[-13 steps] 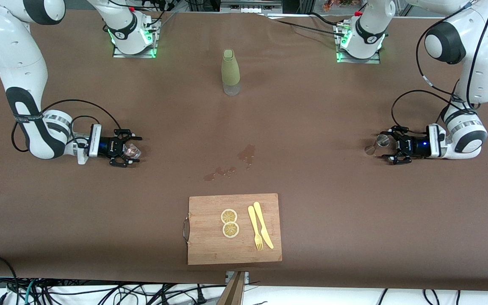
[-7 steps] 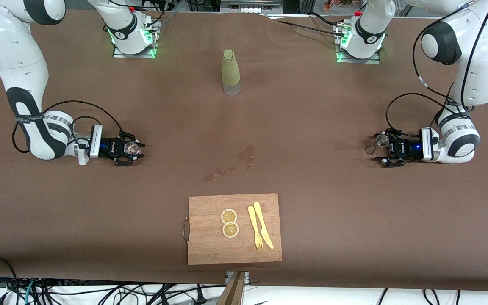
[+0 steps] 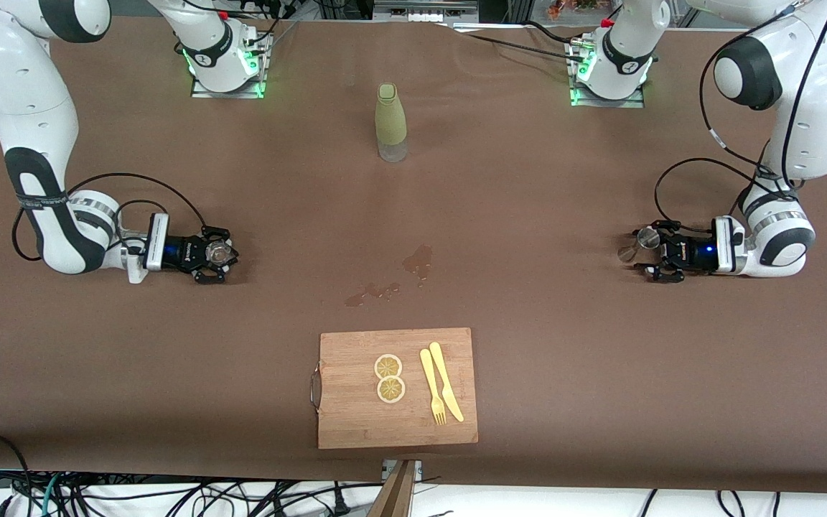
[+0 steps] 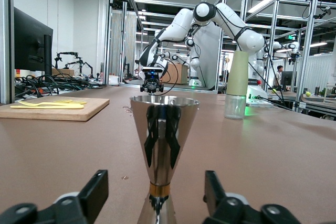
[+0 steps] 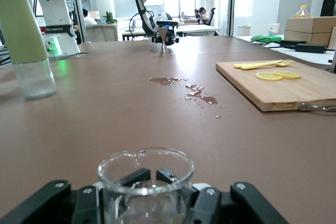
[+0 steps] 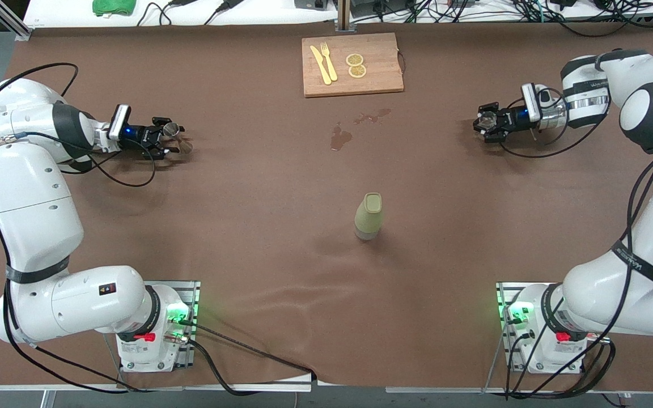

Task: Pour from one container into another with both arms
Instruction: 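Lift the glass cup with the right gripper while the left gripper brings the jigger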

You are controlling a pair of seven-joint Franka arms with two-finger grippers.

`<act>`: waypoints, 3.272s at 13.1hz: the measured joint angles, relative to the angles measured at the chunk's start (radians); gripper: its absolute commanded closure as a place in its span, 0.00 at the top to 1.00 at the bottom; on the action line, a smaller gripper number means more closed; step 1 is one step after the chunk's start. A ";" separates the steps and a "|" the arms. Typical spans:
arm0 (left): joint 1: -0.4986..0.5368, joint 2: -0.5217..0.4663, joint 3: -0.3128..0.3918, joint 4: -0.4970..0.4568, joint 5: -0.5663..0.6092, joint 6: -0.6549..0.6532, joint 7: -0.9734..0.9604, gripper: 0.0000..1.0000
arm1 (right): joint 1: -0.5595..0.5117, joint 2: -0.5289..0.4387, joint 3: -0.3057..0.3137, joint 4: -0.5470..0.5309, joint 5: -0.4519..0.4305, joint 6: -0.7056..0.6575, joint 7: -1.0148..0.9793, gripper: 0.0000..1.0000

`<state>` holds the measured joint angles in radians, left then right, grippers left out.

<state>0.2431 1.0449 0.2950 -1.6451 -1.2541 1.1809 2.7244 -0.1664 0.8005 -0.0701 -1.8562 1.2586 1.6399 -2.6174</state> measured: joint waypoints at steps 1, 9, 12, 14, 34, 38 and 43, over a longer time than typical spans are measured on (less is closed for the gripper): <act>0.000 0.001 0.000 0.000 0.000 0.000 0.000 0.50 | 0.000 0.000 0.006 0.019 0.001 -0.019 0.044 0.00; 0.002 0.005 0.000 0.001 0.000 -0.006 0.014 0.00 | 0.069 0.000 0.112 0.167 0.004 0.006 0.304 0.00; 0.002 0.005 0.000 0.001 0.000 -0.006 0.020 0.00 | 0.095 -0.002 0.113 0.211 0.010 0.014 0.356 0.00; 0.000 0.004 -0.001 0.003 0.000 -0.003 0.018 0.00 | 0.127 -0.011 0.115 0.237 0.011 0.062 0.402 0.00; -0.464 -0.090 -0.268 0.055 -0.365 0.512 -0.290 0.00 | 0.635 -0.194 0.123 0.263 0.129 0.698 0.786 0.00; -0.534 -0.090 -0.291 0.066 -0.401 0.591 -0.335 0.00 | 0.682 -0.193 0.123 0.262 0.129 0.776 0.786 0.00; -0.569 -0.083 -0.296 0.090 -0.412 0.618 -0.353 0.00 | 0.738 -0.188 0.123 0.258 0.129 0.876 0.786 0.00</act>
<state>-0.3261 0.9616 -0.0006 -1.5550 -1.6666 1.7991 2.3710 0.5713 0.6126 0.0524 -1.5981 1.3877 2.5164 -1.8313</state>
